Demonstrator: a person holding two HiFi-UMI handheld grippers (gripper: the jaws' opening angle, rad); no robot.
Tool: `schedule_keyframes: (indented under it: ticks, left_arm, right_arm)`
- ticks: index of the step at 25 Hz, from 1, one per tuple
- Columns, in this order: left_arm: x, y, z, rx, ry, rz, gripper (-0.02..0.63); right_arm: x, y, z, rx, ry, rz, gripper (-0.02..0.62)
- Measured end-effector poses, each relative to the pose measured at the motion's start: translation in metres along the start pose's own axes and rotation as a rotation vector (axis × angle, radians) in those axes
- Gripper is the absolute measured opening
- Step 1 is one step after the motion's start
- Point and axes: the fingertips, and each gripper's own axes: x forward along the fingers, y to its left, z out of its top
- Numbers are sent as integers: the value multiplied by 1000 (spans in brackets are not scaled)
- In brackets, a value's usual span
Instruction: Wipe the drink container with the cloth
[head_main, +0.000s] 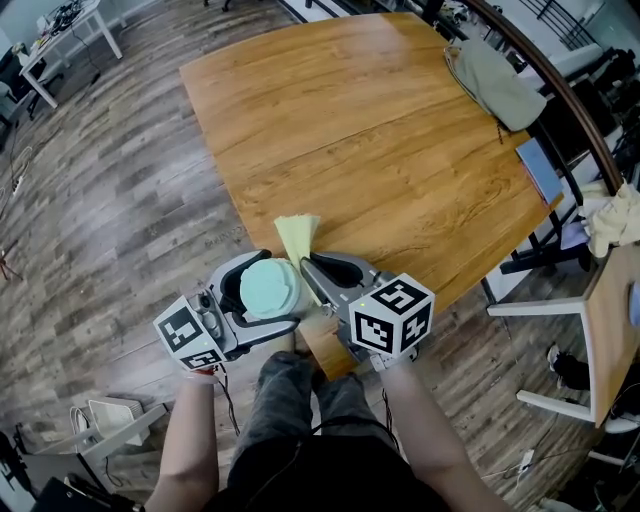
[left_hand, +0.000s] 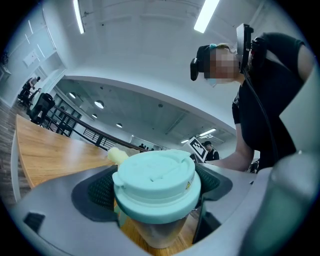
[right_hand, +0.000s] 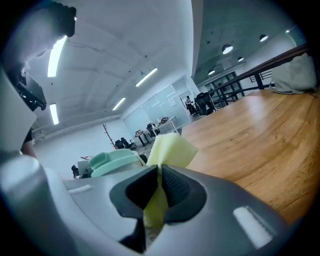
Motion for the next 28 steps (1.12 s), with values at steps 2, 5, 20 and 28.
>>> schedule_keyframes:
  ticks: [2,5,20,28]
  left_arm:
    - [1,-1,0,3,5,-3,463]
    - [0,0,1,4,7,-3,463]
    - [0,0,2,3,3,4,463]
    - [4,-2,3,12,6,26,463]
  right_arm:
    - [1,-8,-9,0,30,-13,34]
    - [0,-20,-28,7,80,-42,34]
    - [-33,-56,-102,-42,249,-183,34]
    - [-46,-50,-114,-45,275,-179,34]
